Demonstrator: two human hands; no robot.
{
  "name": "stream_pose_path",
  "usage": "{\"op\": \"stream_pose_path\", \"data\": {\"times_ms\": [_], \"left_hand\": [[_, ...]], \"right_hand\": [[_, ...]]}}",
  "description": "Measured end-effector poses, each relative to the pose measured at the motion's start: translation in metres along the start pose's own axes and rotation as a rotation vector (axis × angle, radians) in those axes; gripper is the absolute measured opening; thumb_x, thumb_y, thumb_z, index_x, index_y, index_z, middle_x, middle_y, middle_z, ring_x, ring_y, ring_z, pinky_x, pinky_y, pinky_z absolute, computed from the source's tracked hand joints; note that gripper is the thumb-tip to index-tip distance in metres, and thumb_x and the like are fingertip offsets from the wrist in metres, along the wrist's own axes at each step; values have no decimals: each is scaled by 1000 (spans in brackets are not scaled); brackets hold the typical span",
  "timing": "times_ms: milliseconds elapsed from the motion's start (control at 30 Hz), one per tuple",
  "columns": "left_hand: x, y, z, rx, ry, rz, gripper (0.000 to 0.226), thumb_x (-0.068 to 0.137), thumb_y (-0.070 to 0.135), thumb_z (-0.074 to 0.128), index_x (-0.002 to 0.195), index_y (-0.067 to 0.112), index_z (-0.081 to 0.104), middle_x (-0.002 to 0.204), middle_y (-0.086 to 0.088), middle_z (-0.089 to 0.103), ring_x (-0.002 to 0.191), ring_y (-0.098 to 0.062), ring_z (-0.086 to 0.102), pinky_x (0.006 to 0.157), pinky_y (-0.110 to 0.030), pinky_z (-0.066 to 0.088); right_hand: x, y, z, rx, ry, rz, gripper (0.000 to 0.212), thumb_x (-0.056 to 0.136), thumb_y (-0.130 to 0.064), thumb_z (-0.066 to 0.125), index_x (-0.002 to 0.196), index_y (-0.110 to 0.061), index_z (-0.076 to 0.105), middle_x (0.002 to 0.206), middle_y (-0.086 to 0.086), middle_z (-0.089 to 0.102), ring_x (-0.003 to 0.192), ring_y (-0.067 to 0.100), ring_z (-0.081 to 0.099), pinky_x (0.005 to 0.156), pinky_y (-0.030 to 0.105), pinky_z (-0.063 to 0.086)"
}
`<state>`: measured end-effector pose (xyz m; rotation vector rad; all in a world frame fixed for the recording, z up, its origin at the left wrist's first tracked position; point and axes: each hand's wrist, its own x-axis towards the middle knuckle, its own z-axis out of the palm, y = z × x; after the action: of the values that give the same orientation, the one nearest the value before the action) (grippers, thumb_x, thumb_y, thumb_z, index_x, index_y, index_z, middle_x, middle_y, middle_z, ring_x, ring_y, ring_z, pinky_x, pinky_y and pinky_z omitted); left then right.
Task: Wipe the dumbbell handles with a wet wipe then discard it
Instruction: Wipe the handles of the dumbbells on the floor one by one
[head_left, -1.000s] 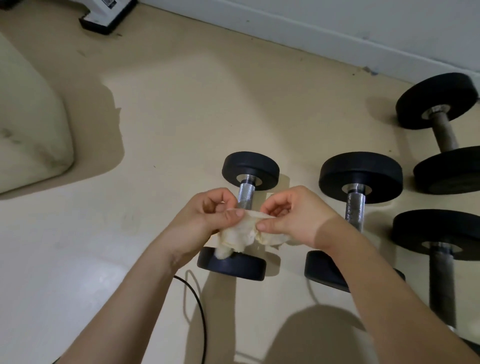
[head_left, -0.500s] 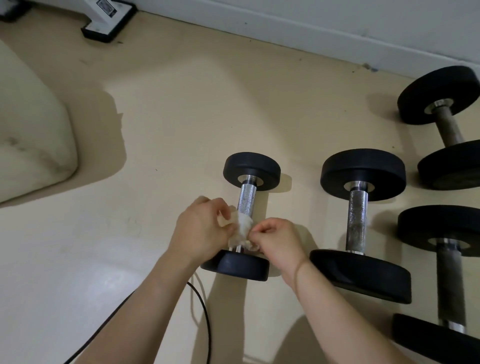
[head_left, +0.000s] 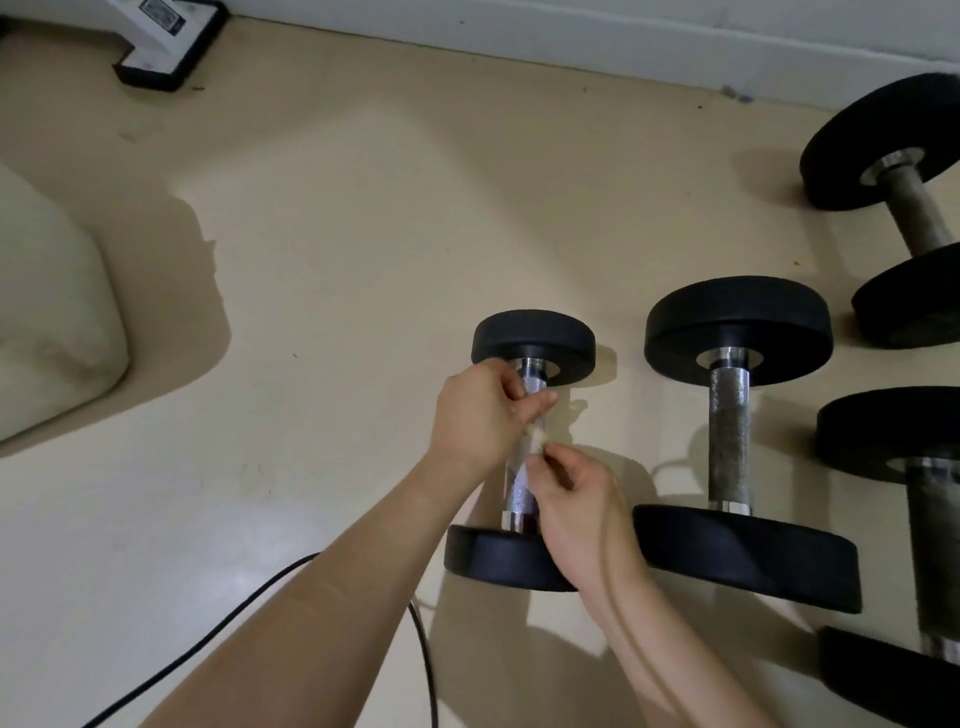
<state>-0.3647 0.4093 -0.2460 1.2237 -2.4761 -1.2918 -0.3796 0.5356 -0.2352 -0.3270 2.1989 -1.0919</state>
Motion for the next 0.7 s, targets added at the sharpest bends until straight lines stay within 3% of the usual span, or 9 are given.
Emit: {"op": "stream_pose_path", "data": {"times_ms": [67,167,233,333,433,500,567,700], "left_hand": [[-6,-5,3,-74,-88,-63,38,75,47,74,65,18,52,61,4,62,60,-15,60,60,-30,48],[-24,-18,-3,-247,-269,-189,41,83,43,69,77,3,60,73,-15,71,68,-26,70,72,-43,58],[-34,-24,-8,-445,-342,-254,32,87,28,67,82,-2,58,84,-23,71,74,-26,68,80,-48,56],[-29,-25,-5,-574,-194,-244,15,85,11,69,79,2,60,76,-15,71,74,-23,66,84,-48,55],[-11,-18,1,-664,-25,-228,10,81,9,73,78,5,65,77,-12,73,75,-21,69,83,-43,56],[-3,-16,2,-695,51,-227,10,79,12,75,77,7,67,78,-13,74,79,-27,71,83,-46,56],[-1,-17,1,-703,56,-238,11,78,16,77,76,8,69,77,-13,74,79,-30,71,82,-47,57],[-6,-26,-12,-501,-53,-241,11,74,15,80,70,10,71,68,-8,72,63,-17,66,69,-38,58]], "right_hand": [[12,3,-3,28,-15,10,30,89,-33,51,62,-22,57,53,-11,55,57,16,51,63,40,48],[26,5,-5,84,-105,29,26,81,-41,54,81,-20,68,76,-3,72,75,19,68,75,47,56],[35,3,-6,142,-131,40,14,86,-27,58,82,-19,69,82,2,73,82,22,70,79,48,57],[46,-6,-3,322,-45,57,23,86,-6,63,74,-26,67,83,-4,73,83,17,70,82,39,57],[59,-20,9,505,156,105,19,81,-3,70,94,-17,67,93,1,71,87,16,69,82,31,55],[63,-22,15,549,264,131,21,77,-5,75,93,-12,63,93,7,71,83,18,69,77,30,56],[60,-20,16,460,294,98,16,75,-10,77,80,-13,61,79,6,69,72,19,67,70,32,56],[45,-12,4,182,185,93,20,78,-11,74,64,-20,63,67,-1,66,60,13,61,64,27,51]]}}
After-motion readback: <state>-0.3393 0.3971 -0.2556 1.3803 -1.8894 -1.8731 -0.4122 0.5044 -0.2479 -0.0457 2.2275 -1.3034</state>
